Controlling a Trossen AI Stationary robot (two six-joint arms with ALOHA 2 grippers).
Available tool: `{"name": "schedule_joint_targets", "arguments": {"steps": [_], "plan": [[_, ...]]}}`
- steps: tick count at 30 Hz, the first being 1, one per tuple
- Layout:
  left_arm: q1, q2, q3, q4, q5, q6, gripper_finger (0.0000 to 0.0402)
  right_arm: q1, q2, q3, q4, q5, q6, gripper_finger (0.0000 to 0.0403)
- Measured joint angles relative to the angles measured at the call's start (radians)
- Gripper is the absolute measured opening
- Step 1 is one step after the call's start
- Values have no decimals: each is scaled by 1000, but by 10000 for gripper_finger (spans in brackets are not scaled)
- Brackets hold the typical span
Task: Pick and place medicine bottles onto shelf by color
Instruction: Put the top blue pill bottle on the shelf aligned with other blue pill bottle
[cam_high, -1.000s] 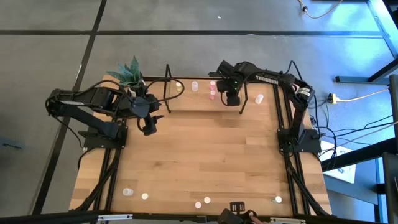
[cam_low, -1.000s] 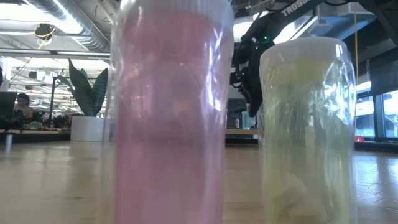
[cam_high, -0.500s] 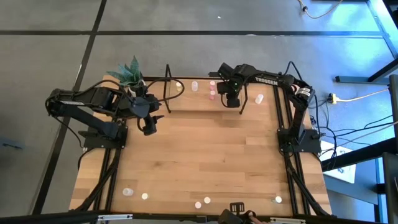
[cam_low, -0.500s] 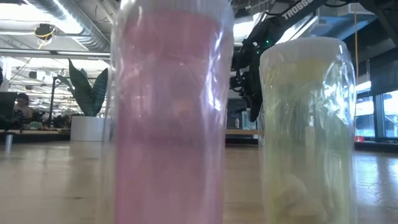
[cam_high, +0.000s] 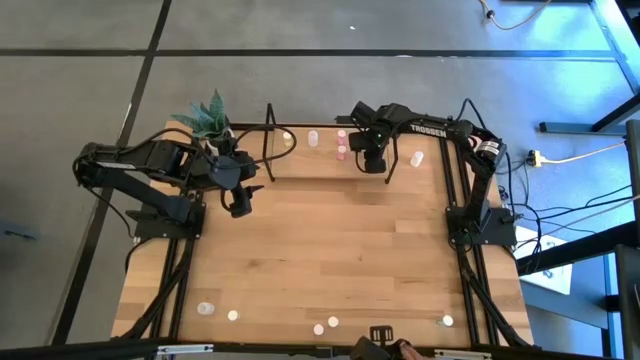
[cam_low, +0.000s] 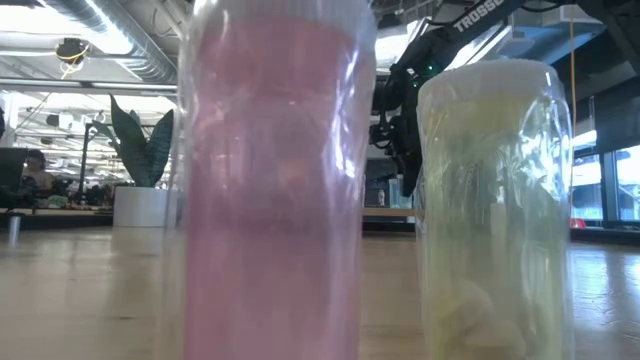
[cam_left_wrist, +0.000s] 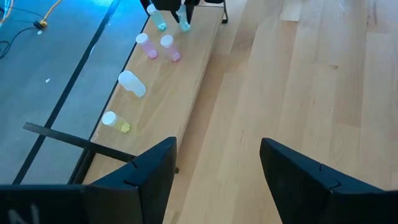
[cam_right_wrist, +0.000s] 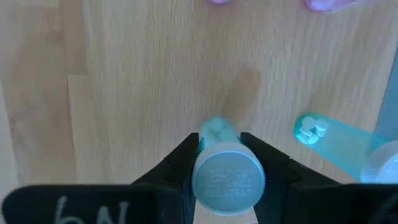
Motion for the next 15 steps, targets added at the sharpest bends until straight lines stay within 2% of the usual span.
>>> {"name": "schedule_joint_targets", "arguments": {"steps": [11,15], "plan": [[0,0,0,0,0,0,226,0,0,0,0,0,0,114],[0,0,0,0,0,0,226,0,0,0,0,0,-1,128]]}}
